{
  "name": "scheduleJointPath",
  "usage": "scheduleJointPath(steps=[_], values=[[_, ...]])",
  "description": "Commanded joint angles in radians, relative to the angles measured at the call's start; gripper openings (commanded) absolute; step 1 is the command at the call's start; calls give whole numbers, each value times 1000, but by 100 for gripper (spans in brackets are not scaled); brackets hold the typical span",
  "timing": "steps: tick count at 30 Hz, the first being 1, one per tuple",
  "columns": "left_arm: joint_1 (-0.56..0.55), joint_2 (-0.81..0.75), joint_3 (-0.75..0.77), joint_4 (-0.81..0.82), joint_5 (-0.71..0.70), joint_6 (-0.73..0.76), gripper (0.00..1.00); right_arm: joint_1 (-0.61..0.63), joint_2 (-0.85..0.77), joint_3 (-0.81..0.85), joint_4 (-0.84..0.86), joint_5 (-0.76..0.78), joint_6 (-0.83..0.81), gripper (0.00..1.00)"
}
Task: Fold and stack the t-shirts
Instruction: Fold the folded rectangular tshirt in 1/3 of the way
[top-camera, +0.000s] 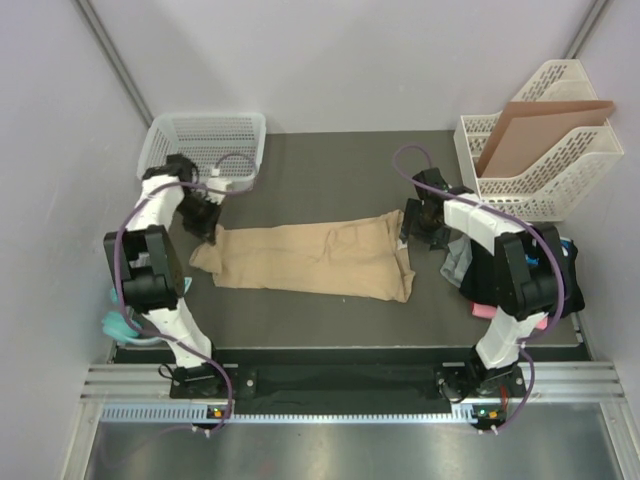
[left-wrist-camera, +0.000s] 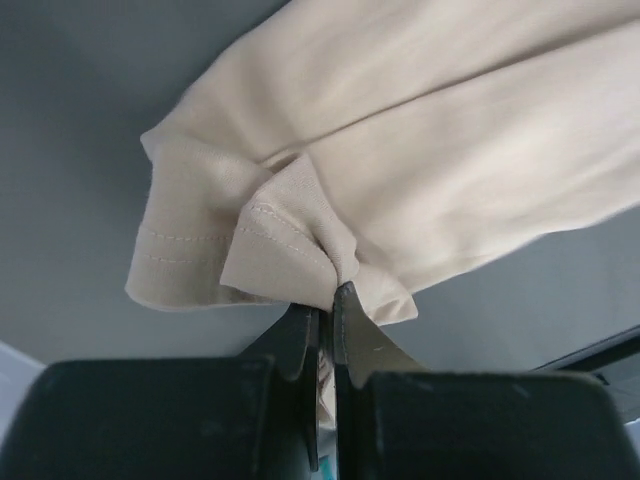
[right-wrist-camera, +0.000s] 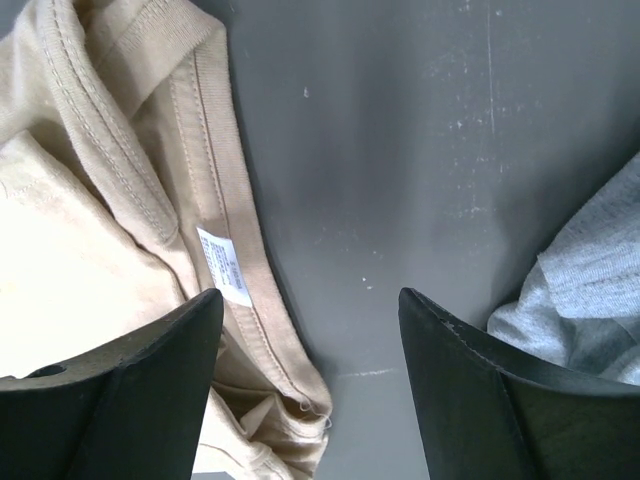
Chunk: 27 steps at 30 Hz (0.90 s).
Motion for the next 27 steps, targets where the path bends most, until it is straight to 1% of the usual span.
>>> scheduleJointPath(steps=[1,7,13,22,27], values=[[-227,-114,1,-54,13,-107,0,11,-68,-15,20,9,2,71],[-367,-77,51,-69,25,-198,0,7,-91,-26,22,10,-9,71],[-462,-39,85,-39,51,-269,0,2,-108,-34,20,7,-12,71],[-549,49,157,44,59,-365,0,4,-128,-49,19,3,-6,71],[-591,104,185,76,97,-410,0,4,-133,-54,14,4,-3,71]])
